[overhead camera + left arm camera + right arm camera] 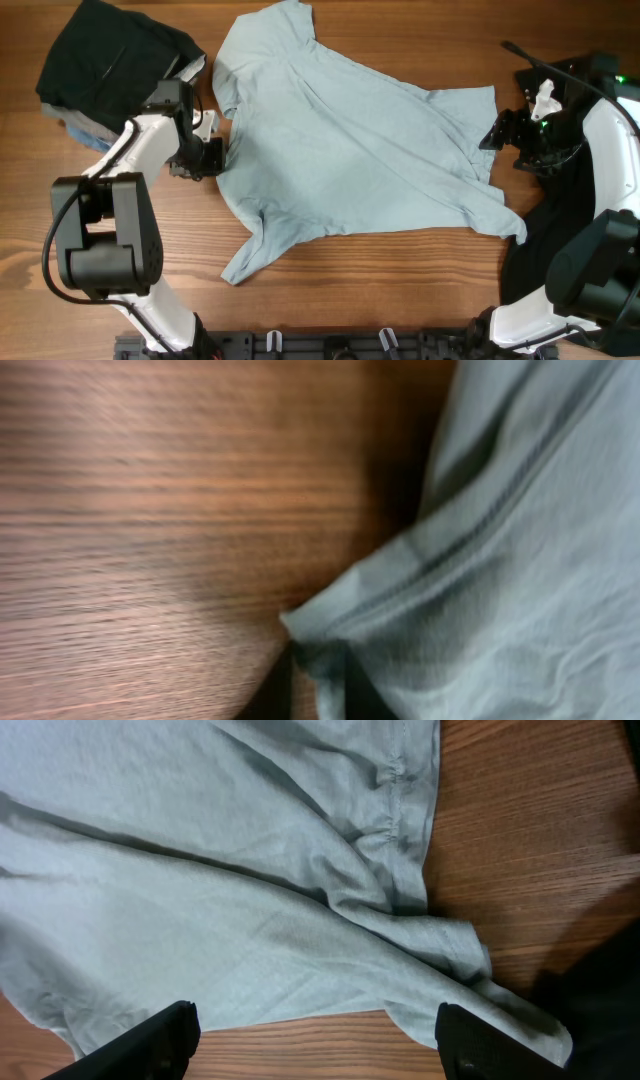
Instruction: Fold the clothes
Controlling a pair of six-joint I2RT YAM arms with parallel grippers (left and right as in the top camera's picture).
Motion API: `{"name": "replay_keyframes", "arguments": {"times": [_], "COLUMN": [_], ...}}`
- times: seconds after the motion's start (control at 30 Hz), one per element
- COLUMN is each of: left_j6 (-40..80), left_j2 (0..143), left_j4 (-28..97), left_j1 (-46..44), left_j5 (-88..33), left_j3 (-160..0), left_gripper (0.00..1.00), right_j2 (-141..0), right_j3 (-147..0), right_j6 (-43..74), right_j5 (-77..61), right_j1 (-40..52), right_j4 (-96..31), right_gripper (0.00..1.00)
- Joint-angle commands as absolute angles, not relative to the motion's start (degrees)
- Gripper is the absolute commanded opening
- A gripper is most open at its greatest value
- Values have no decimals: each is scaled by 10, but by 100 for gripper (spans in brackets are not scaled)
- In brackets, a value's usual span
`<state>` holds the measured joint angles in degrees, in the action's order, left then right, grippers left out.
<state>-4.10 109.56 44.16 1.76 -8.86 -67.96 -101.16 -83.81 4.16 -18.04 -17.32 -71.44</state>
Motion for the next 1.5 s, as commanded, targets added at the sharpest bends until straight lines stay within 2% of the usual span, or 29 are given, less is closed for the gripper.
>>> {"name": "replay_keyframes", "arguments": {"times": [0.0, 0.07, 0.33, 0.43, 0.47, 0.53, 0.57, 0.67, 0.73, 0.77, 0.83, 0.93, 1.07, 1.1, 1.13, 1.17, 1.2, 1.3, 1.47], "left_j6": [-57, -34, 23, 22, 22, 22, 22, 22, 11, -9, -49, -89, -88, -88, -88, -88, -88, -86, -86], "left_j2": [1092, 1088, 1022, 981, 974, 971, 971, 971, 971, 971, 970, 961, 925, 918, 909, 904, 899, 896, 896], "left_j4": [444, 471, 549, 545, 545, 545, 545, 545, 541, 541, 548, 565, 571, 571, 571, 571, 571, 571, 568], "left_j1": [34, 61, 209, 219, 217, 215, 215, 215, 214, 212, 200, 167, 113, 106, 98, 94, 89, 85, 84], "left_j5": [-106, -74, -66, -70, -74, -74, -74, -81, -121, -147, -209, -275, -274, -274, -274, -274, -274, -274, -274], "left_j3": [-668, -674, -704, -704, -704, -704, -704, -704, -704, -704, -704, -704, -704, -704, -704, -704, -704, -704, -704], "left_gripper": [4, 4, 4, 5, 11, 34, 39, 38, 33, 29, 28, 33, 36, 36, 37, 38, 39, 39, 40], "right_j2": [-1009, -1009, -1009, -1009, -1009, -1009, -1010, -1023, -1049, -1065, -1105, -1161, -1224, -1230, -1236, -1240, -1243, -1243, -1243], "right_j3": [-838, -838, -838, -838, -837, -837, -837, -836, -835, -835, -835, -835, -835, -835, -835, -835, -835, -837, -869], "right_j6": [32, 31, 30, 29, 30, 36, 37, 46, 47, 47, 46, 46, 36, 36, 36, 36, 48, 110, 127], "right_j5": [-196, -196, -196, -192, -189, -176, -177, -176, -176, -176, -176, -177, -176, -176, -176, -176, -168, -98, -115], "right_j1": [-172, -172, -172, -172, -172, -172, -172, -172, -171, -169, -163, -152, -129, -125, -120, -116, -113, -116, -143], "right_j4": [-711, -712, -707, -688, -675, -641, -625, -573, -539, -526, -491, -453, -408, -401, -389, -379, -363, -273, -153], "right_gripper": [79, 79, 79, 79, 78, 78, 72, 60, 51, 52, 54, 56, 57, 55, 44, 18, 4, 4, 4]}}
